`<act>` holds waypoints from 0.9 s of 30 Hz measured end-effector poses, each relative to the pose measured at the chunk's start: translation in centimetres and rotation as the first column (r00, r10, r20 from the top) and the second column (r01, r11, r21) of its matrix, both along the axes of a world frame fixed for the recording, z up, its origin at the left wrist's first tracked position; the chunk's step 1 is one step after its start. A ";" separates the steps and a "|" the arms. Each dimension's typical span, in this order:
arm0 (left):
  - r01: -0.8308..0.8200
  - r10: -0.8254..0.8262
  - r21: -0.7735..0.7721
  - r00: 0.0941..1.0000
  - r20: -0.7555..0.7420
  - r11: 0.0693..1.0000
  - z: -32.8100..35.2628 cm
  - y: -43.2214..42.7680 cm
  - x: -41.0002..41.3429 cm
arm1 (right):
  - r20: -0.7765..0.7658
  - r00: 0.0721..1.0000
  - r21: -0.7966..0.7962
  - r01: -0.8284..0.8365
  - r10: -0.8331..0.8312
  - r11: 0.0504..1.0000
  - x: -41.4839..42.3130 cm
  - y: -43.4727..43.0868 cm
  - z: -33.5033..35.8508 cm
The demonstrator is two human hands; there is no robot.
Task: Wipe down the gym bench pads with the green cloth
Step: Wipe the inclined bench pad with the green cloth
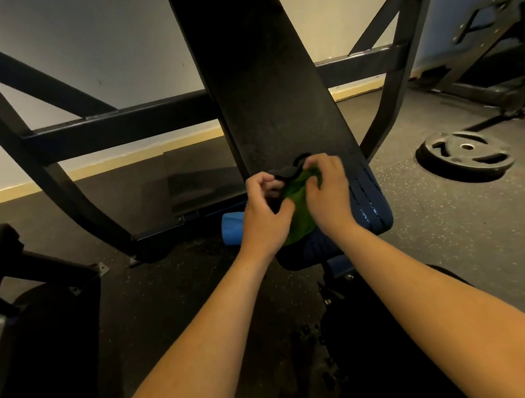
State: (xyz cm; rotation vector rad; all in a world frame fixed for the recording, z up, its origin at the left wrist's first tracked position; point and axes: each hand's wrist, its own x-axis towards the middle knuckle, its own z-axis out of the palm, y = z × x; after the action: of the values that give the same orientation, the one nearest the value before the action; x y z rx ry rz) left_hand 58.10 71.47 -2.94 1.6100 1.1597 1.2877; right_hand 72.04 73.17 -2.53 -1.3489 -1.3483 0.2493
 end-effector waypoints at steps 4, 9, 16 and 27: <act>-0.203 0.189 -0.184 0.978 -0.092 0.962 -1.8 1.1 -1.0 | -0.071 0.991 -0.061 0.107 -0.111 0.992 0.6 1.6 -0.5; -0.079 0.097 -0.344 0.995 0.035 0.936 -2.1 1.1 -0.8 | 0.386 0.922 -0.269 0.144 -0.030 0.952 -2.2 2.3 -3.4; -0.118 0.113 -0.325 0.993 -0.034 0.938 -2.9 1.3 -1.1 | 0.609 0.773 -0.044 -0.191 0.178 0.981 -3.9 2.2 -4.9; -0.126 0.105 -0.256 0.990 -0.095 0.958 -2.9 0.8 -0.2 | 0.491 0.833 -0.027 0.309 -0.257 0.951 4.3 3.1 -6.2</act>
State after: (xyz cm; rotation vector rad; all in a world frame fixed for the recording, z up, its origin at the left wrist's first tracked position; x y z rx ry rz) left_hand 57.91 72.30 -5.80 1.4273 1.4289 1.0959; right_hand 76.37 76.29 -8.75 -1.7576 -1.5279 -0.2432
